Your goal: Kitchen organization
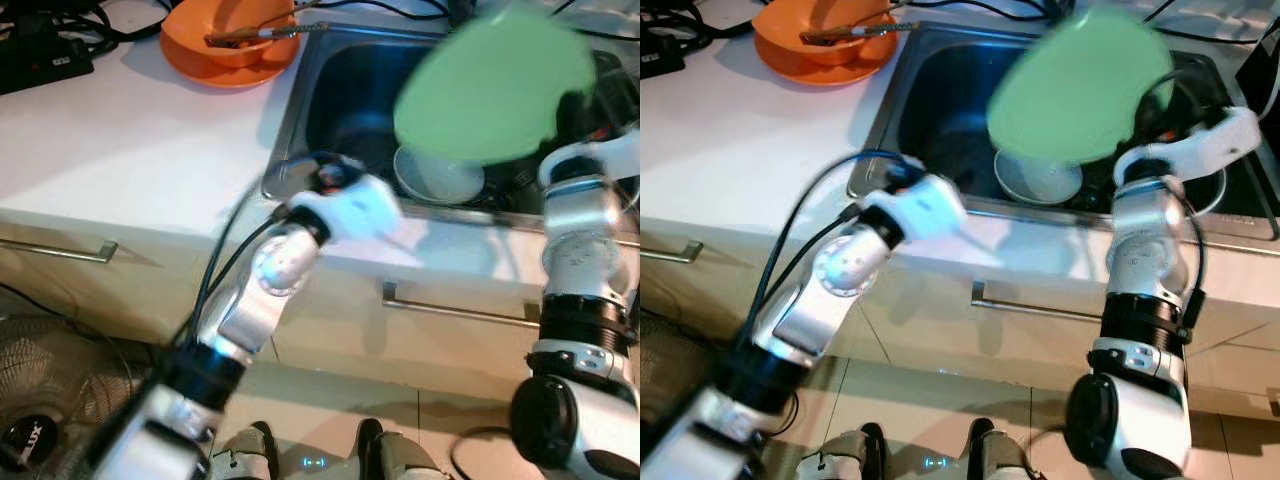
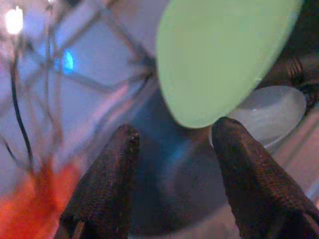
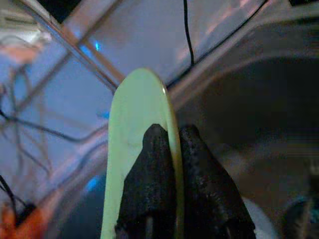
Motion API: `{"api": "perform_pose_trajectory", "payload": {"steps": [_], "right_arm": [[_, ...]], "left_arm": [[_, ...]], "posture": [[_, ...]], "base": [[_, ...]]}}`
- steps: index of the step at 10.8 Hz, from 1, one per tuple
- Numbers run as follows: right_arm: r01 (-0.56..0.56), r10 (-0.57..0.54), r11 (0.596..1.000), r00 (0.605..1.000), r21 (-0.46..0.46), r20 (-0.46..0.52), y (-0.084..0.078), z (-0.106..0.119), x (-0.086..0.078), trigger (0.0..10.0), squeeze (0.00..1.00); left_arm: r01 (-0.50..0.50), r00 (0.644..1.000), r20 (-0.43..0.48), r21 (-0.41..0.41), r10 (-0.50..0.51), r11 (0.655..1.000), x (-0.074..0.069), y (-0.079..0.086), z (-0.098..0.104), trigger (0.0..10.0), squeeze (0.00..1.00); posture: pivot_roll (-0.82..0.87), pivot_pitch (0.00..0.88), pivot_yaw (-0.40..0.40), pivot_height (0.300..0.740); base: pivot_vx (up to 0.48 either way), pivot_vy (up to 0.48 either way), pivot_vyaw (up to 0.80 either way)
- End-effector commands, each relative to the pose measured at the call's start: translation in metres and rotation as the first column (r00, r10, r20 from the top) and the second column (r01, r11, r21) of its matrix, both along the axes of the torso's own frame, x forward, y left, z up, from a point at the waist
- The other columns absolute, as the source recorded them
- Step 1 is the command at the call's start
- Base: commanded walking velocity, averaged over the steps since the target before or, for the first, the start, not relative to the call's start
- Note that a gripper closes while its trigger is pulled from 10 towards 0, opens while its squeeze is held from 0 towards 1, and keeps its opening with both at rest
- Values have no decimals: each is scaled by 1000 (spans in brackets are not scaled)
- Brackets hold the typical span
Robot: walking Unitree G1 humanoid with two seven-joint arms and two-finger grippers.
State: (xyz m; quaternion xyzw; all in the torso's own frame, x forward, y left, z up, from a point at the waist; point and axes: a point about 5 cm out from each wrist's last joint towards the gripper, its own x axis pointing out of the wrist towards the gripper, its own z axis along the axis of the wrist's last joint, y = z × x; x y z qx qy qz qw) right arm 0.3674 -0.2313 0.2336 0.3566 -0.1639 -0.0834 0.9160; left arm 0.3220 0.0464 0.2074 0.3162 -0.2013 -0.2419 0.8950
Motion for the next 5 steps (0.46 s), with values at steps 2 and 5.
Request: {"api": "perform_pose_trajectory", "payload": {"steps": [2,5], "right_arm": [[1,5,988,999,-156,36,6,12,5,10000,0],[-24,20,967,1000,-255,-19,15,1,17,10000,0]], "left_arm": [[-43,987,-162,-187,13,981,4,9,-5,10000,0],[-39,947,-313,-335,-72,942,1,8,-6,10000,0]], "posture": [[76,185,-10,740],[82,185,-19,740]], "base": [[0,0,0],[0,0,0]]}}
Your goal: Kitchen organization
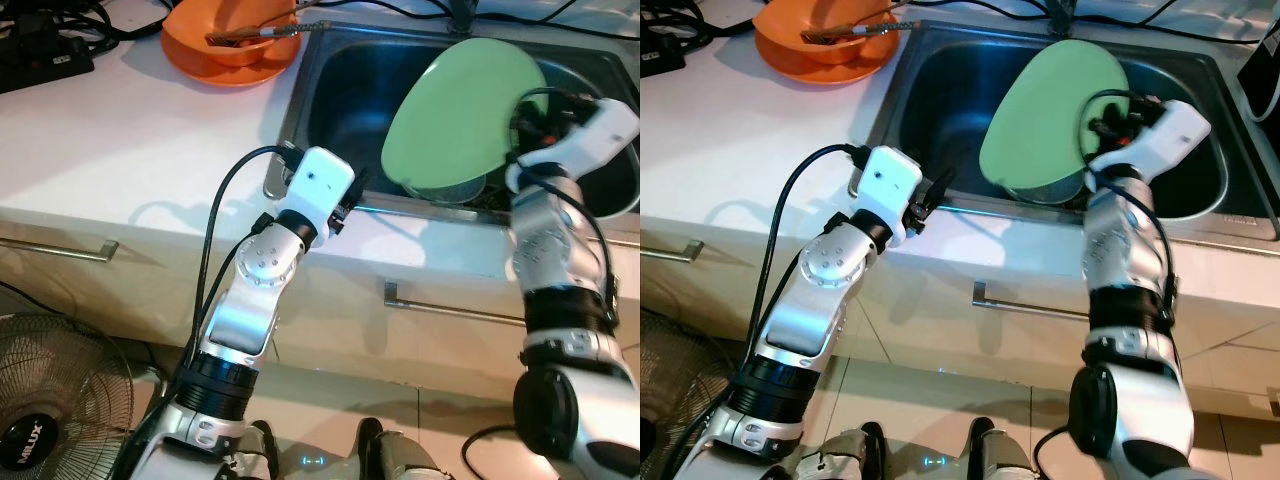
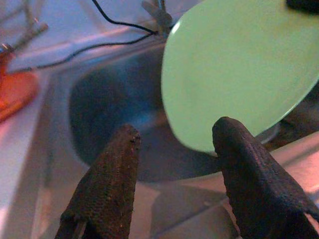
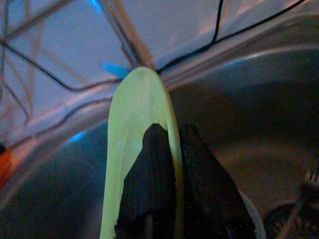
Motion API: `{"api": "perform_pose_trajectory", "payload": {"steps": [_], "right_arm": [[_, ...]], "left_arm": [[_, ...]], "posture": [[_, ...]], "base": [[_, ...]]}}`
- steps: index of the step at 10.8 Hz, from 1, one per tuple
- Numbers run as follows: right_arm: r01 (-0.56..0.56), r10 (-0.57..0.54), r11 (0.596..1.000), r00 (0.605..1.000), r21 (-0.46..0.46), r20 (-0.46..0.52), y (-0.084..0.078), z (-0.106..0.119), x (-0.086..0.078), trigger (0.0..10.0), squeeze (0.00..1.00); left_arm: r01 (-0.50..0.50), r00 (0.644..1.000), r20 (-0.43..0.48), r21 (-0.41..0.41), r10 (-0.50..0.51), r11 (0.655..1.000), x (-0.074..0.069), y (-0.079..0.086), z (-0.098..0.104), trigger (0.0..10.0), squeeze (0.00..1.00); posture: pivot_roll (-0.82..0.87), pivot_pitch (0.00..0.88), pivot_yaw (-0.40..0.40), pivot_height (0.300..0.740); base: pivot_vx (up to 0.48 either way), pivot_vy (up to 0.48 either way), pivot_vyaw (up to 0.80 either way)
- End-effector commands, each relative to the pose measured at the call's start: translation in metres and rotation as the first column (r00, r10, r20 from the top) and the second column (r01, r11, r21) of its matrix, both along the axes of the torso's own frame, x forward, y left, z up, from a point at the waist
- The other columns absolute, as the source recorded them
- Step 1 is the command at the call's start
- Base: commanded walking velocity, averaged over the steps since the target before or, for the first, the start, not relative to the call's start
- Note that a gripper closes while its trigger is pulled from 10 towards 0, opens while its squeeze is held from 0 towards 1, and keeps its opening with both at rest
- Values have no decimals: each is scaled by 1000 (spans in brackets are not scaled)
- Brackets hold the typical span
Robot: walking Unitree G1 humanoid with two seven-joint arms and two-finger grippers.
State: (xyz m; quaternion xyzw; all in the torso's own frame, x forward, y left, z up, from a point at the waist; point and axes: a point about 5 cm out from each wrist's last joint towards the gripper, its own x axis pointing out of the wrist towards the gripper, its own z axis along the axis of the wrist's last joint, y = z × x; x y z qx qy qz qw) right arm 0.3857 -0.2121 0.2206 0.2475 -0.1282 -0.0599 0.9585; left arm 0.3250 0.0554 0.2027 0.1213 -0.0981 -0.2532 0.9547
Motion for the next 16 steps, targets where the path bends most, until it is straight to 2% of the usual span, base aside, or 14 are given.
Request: {"api": "perform_pose_trajectory", "payload": {"steps": [1,5,9,10,11,12,13,16], "right_arm": [[7,-6,1000,999,-22,41,-3,9,1,10000,0],[-18,18,999,1000,-27,-8,5,-4,8,10000,0],[-71,67,995,996,-67,-53,21,-18,9,10000,0],[-79,76,995,996,-68,-53,23,-19,10,10000,322],[-82,78,994,995,-75,-53,24,-19,10,10000,1000],[-83,79,993,995,-78,-53,25,-20,10,10000,867],[-89,84,993,995,-84,-56,26,-20,10,10000,0],[-94,89,991,995,-100,-53,28,-21,9,10000,0]], "left_arm": [[27,999,-33,-12,-27,1000,-4,-2,-3,10000,0],[66,994,-90,-1,-66,998,-9,-7,-7,10000,0],[88,986,-142,3,-86,996,-12,-10,-13,10000,0],[84,986,-143,3,-83,996,-12,-9,-13,10000,0],[84,986,-145,2,-83,996,-12,-9,-12,10000,0],[84,986,-145,2,-83,996,-12,-10,-12,10000,0],[83,986,-146,2,-81,997,-13,-10,-12,10000,0],[76,986,-150,1,-75,997,-13,-9,-13,10000,0]], "posture": [[82,185,-19,740],[90,184,-23,740],[93,174,-18,740],[92,172,-18,740],[92,171,-18,740],[92,170,-18,740],[93,169,-19,740],[94,173,-20,740]], "base": [[0,0,0],[0,0,0],[0,0,0],[0,0,0],[0,0,0],[0,0,0],[0,0,0],[0,0,0]]}}
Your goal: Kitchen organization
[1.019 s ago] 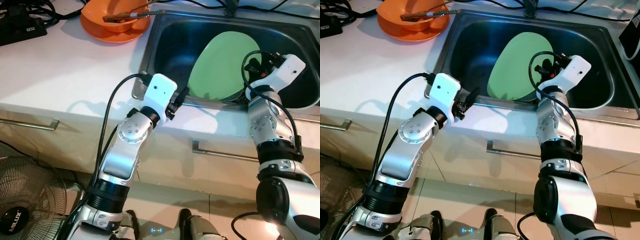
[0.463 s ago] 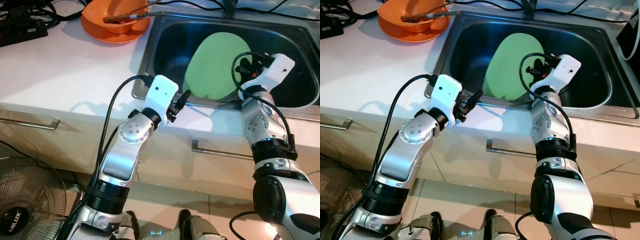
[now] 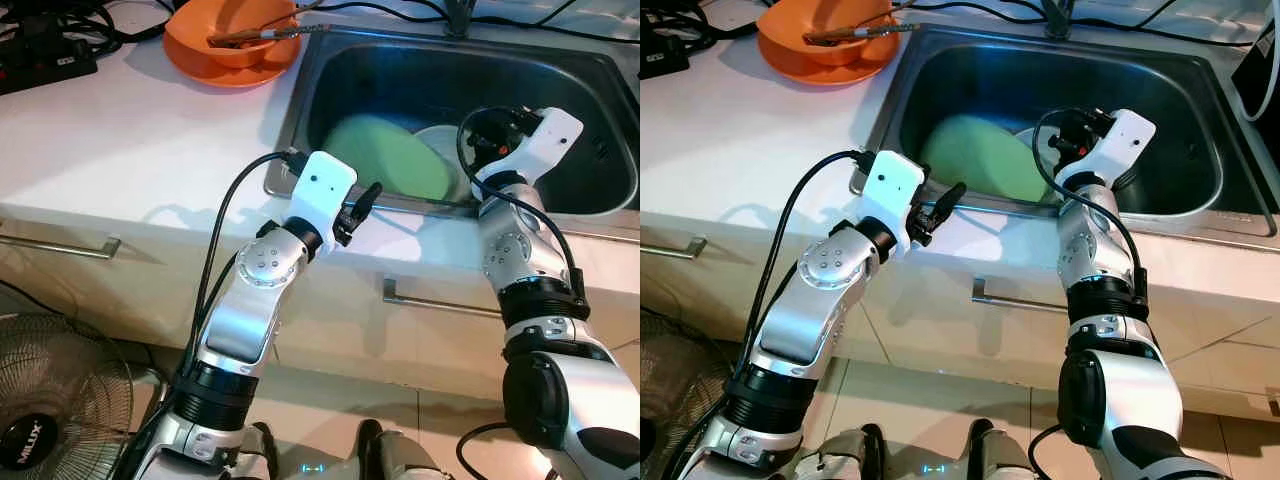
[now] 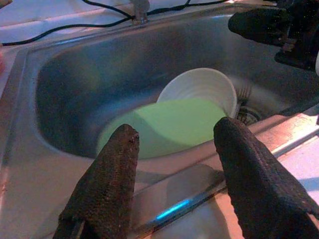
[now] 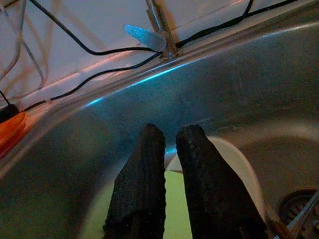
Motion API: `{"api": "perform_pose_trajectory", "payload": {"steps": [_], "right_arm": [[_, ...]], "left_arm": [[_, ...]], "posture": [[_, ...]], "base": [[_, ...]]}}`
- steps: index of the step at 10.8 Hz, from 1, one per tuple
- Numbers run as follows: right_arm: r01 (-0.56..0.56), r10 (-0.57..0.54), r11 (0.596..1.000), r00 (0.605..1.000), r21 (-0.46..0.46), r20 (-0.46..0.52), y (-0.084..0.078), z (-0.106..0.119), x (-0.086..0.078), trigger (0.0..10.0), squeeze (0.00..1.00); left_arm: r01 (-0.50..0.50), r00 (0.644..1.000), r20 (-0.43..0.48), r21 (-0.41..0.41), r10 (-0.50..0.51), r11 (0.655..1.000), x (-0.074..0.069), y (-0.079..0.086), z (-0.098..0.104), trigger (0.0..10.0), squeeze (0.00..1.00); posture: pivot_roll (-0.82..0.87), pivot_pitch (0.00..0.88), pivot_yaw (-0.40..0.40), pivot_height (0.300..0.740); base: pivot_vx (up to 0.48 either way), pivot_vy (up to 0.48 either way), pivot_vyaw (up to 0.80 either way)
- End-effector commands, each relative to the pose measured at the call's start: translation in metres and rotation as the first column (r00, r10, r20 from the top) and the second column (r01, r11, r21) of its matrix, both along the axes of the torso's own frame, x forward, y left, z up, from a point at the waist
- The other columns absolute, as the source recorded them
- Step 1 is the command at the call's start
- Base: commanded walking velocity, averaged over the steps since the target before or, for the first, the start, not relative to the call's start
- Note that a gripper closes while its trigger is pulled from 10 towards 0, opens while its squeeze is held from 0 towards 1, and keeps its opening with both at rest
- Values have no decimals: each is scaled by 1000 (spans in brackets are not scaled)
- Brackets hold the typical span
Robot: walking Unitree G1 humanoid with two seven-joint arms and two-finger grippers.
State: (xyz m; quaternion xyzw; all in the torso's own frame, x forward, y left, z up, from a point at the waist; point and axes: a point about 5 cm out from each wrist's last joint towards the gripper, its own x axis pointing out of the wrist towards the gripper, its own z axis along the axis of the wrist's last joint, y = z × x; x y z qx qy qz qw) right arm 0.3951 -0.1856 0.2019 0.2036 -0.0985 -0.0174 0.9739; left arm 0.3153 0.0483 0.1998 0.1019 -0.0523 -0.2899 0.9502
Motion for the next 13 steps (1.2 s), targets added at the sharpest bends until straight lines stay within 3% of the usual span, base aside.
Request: {"api": "perform_pose_trajectory", "payload": {"steps": [1,3,5,7,10,13], "right_arm": [[-9,10,999,1000,-31,30,4,3,-1,10000,0],[13,17,984,986,-177,169,14,23,-12,10000,0],[41,69,945,946,-326,318,32,38,-36,10000,0],[53,76,937,935,-346,347,40,35,-51,10000,0],[48,47,933,967,-357,251,50,-2,-68,10000,0],[29,35,936,984,-351,173,52,-17,-67,10000,0]], "left_arm": [[-1,999,-37,2,1,1000,-2,0,-9,10000,0],[-111,990,85,-68,117,992,2,9,2,10000,0],[-229,935,243,-136,257,964,7,25,19,10000,0],[-290,898,276,-213,342,933,10,38,22,10000,0],[-399,862,249,-205,442,894,20,63,5,10000,0],[-431,847,236,-221,477,875,22,72,0,10000,0]], "posture": [[91,177,-20,740],[83,184,-22,740],[73,191,-23,740],[65,198,-22,740],[64,211,-22,740],[69,219,-28,740]], "base": [[0,0,0],[0,0,0],[0,0,0],[0,0,0],[0,0,0],[0,0,0]]}}
